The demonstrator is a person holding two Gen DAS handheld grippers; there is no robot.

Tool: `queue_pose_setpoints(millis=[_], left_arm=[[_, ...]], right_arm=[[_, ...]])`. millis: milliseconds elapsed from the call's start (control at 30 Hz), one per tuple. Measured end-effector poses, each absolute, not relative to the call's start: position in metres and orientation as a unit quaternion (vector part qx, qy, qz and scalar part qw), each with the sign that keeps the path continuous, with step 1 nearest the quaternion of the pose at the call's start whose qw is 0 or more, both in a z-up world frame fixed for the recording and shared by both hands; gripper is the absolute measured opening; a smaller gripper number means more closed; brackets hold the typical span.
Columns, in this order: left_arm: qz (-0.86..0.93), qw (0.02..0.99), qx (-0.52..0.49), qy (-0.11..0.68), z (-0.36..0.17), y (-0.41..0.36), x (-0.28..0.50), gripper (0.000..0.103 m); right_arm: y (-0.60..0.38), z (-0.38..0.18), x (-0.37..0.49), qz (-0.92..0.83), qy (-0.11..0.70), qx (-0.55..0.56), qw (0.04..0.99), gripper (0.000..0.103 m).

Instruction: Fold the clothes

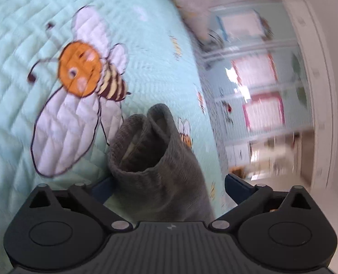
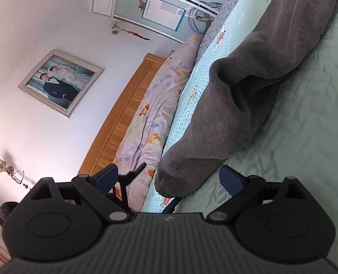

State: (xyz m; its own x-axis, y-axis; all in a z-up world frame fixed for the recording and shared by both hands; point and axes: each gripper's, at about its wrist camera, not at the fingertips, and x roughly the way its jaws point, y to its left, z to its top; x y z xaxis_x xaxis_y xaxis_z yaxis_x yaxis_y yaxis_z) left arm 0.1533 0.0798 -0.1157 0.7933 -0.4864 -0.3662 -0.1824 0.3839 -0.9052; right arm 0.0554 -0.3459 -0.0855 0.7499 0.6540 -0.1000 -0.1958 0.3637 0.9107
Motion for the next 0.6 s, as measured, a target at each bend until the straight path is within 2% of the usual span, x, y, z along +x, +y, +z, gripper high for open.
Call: queue_pose_setpoints(millis=[67,167,233,333,400,533,600], left_arm=[[-0.090,0.770,-0.548,0.313,-0.118,0.081,0.156,0.100],[-0.077,0.766,-0.551,0.323,-0.121,0.083,0.160,0.073],[-0.069,0.763,-0.552,0.330,-0.123,0.085,0.163,0.040],[-0.056,0.757,-0.554,0.340,-0.126,0.087,0.167,0.020],[-0.048,0.754,-0.556,0.347,-0.128,0.088,0.169,0.014],[-0.069,0.839,-0.469,0.268,-0.061,0.102,0.202,0.013],[-0.065,0.859,-0.434,0.263,-0.046,0.110,0.219,0.013]], right_arm=[[-0.347,-0.086,0.053,0.265,0.230,0.497,0.793,0.096],[-0.348,-0.093,0.052,0.258,0.235,0.506,0.789,0.096],[-0.347,-0.097,0.052,0.251,0.240,0.513,0.785,0.096],[-0.346,-0.096,0.051,0.247,0.239,0.519,0.783,0.095],[-0.350,-0.096,0.047,0.242,0.235,0.522,0.784,0.095],[-0.358,-0.094,0.042,0.229,0.231,0.527,0.785,0.095],[-0.361,-0.092,0.038,0.226,0.226,0.525,0.789,0.095]])
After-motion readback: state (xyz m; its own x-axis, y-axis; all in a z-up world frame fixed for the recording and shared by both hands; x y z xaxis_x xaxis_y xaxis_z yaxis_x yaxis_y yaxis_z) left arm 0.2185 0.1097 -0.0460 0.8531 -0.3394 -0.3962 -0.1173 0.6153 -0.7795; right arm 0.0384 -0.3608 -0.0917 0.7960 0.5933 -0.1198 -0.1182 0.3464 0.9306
